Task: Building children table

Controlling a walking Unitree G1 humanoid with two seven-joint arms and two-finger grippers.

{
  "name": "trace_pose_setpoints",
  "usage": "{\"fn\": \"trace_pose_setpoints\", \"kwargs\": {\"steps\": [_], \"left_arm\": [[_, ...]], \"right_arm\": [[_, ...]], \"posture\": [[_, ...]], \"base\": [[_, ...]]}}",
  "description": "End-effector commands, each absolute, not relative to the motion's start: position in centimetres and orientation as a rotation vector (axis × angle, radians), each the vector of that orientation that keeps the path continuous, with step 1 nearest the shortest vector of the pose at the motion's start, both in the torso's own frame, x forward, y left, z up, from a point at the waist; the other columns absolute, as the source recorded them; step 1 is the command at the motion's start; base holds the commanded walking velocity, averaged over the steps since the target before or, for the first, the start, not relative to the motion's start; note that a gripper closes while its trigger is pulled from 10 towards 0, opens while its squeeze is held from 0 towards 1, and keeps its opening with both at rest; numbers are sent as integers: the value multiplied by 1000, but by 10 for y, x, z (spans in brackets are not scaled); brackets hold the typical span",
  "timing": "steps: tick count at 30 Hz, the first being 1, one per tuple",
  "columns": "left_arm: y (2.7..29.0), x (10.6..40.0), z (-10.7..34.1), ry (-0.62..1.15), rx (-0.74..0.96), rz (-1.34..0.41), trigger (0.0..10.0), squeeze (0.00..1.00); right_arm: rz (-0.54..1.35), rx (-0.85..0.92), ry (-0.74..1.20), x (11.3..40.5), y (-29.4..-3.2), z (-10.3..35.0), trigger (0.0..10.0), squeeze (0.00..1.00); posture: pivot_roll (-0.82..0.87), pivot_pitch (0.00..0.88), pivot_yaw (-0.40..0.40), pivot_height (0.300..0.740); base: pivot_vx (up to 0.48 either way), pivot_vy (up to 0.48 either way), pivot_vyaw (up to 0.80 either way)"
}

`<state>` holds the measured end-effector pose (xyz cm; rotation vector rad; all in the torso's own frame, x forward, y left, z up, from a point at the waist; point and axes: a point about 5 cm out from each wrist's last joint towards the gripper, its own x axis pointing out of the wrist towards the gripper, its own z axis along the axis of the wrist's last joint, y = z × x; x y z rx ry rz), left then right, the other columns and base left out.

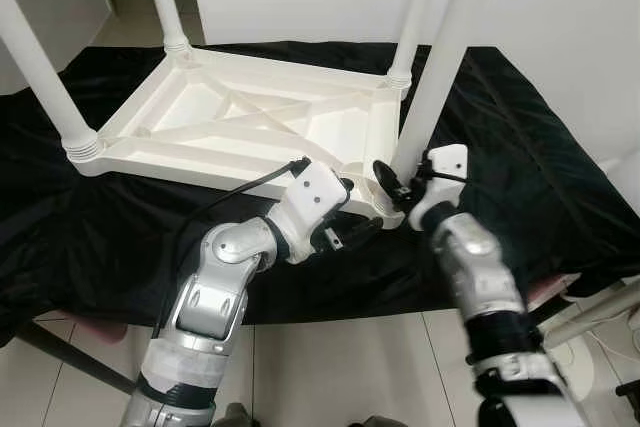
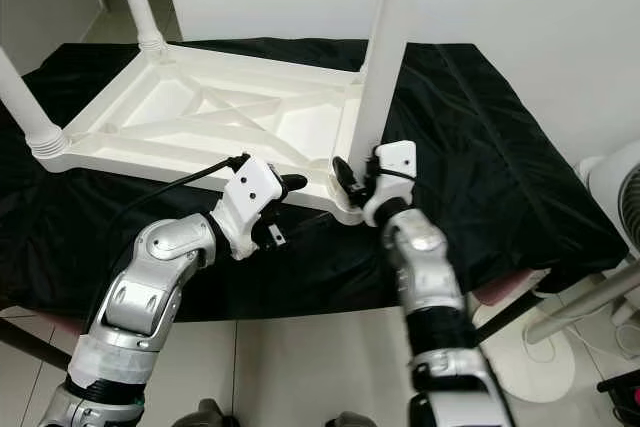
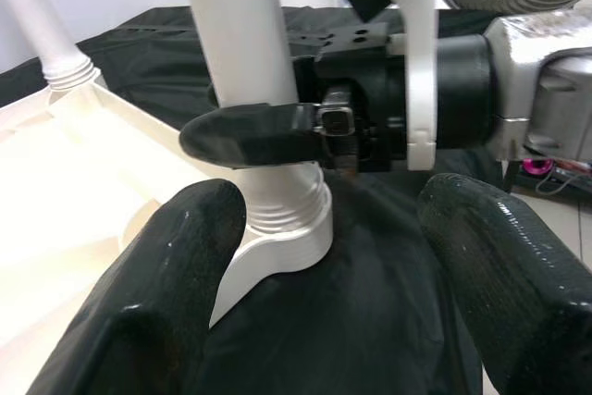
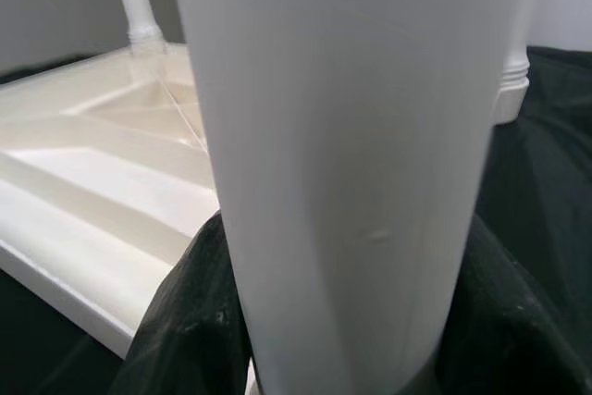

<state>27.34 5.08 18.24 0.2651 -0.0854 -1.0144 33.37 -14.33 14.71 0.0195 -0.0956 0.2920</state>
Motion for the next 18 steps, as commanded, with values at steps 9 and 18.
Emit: {"fn": "trace_pose_setpoints", "kwargs": {"steps": [9,18], "left_arm": [[54,274,180,-63,232,-919,10000,0],[53,273,177,-58,233,-910,10000,0]], "right_arm": [[-90,109,11,303,-107,132,10000,0],[10,94,-56,298,-113,133,10000,1000]], "posture": [[-121,60,14,740],[-113,58,1,740]], "base": [[0,0,0],[0,0,0]]}}
